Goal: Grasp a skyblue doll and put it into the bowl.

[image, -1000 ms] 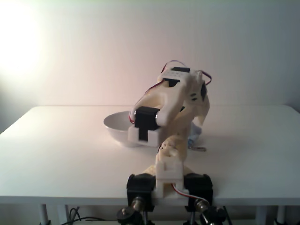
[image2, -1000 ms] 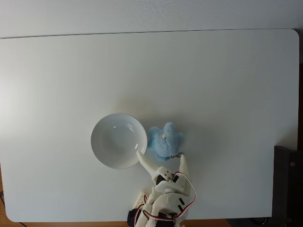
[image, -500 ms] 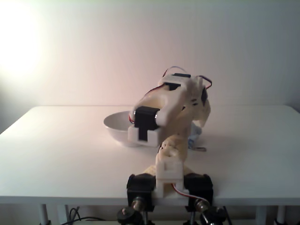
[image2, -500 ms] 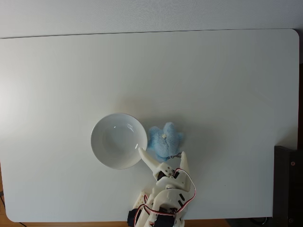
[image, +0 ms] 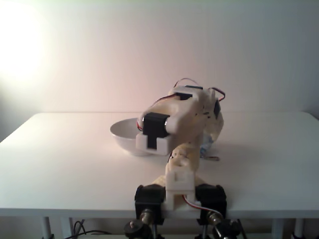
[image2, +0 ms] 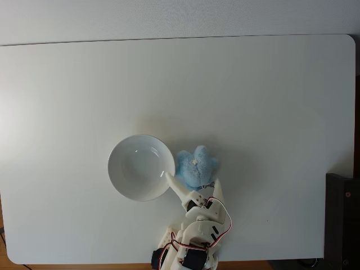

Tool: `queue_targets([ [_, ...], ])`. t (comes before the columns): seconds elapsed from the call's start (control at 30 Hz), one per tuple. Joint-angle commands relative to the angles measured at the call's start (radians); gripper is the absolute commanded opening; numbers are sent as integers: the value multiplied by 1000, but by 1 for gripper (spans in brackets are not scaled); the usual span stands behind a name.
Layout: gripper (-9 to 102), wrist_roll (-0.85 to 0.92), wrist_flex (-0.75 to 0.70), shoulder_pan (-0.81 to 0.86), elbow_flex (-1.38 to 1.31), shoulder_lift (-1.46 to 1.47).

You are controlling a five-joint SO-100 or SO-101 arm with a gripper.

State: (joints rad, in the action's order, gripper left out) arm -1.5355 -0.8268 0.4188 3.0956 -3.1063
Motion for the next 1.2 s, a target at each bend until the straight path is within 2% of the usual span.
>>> queue_targets([
  [0.0, 66, -6, 3, 8, -3, -298],
  [0.3, 34, -2, -23, -3, -2, -284],
  [0.57, 20, -3, -104, -5, -2, -247],
  [0.87, 21, -3, -104, -3, -2, -262],
  [0.93, 25, -3, -103, 0, -3, -262],
  [1.17, 49, 14, -107, 15, -44, -247],
])
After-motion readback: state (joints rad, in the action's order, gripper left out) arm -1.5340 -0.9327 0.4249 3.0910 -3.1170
